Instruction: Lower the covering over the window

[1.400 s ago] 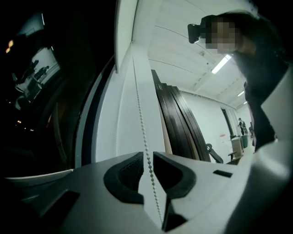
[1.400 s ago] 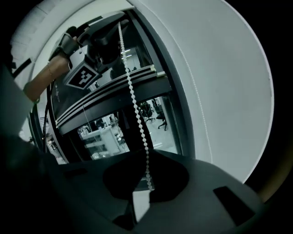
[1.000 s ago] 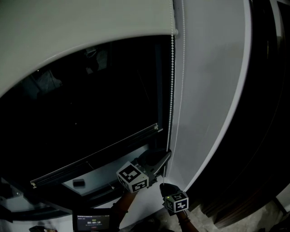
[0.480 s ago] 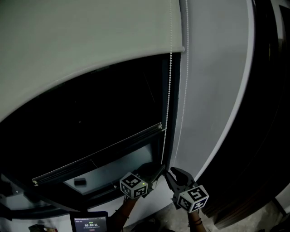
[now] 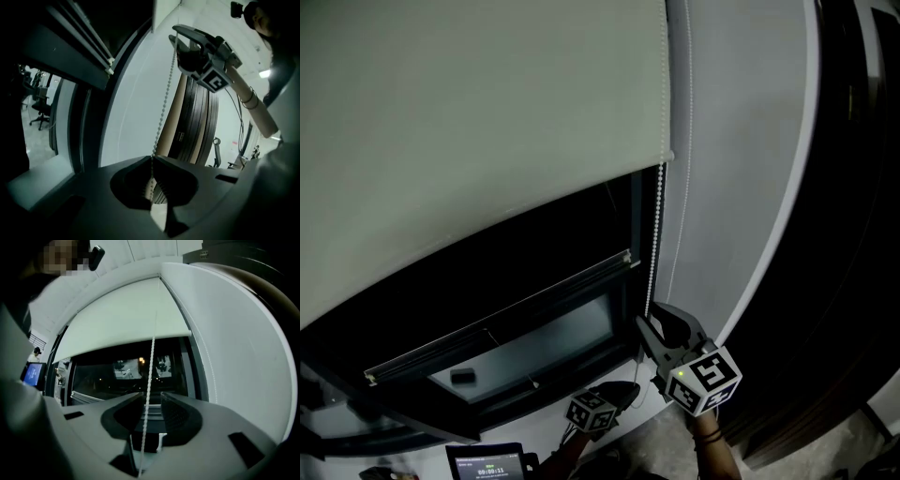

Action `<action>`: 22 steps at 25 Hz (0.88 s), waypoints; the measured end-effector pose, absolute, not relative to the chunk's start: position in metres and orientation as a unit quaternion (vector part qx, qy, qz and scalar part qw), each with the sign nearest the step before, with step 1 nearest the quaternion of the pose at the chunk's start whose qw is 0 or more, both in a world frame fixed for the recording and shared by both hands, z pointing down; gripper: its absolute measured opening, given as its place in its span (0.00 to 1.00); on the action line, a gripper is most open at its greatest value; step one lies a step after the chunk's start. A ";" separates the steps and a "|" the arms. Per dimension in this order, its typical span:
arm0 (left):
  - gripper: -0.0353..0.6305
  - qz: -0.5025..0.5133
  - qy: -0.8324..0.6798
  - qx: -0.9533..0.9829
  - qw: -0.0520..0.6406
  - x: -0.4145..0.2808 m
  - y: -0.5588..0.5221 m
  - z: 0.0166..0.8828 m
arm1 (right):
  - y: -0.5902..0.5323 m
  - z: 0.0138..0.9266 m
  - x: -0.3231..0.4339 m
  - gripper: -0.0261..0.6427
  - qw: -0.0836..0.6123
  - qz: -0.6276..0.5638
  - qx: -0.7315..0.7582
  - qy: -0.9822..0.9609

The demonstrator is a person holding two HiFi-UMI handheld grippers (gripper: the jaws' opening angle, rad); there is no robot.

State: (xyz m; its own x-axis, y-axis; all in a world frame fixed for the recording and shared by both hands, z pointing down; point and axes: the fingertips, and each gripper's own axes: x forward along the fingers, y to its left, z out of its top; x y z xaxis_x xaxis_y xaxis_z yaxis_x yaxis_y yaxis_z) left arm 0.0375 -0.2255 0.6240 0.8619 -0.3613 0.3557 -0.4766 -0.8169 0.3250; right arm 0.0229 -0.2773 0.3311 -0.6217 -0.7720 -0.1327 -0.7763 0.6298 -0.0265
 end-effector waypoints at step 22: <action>0.12 0.029 -0.223 0.963 0.147 0.024 -0.256 0.516 | -0.280 0.418 0.047 0.06 0.040 -0.084 -0.455 0.886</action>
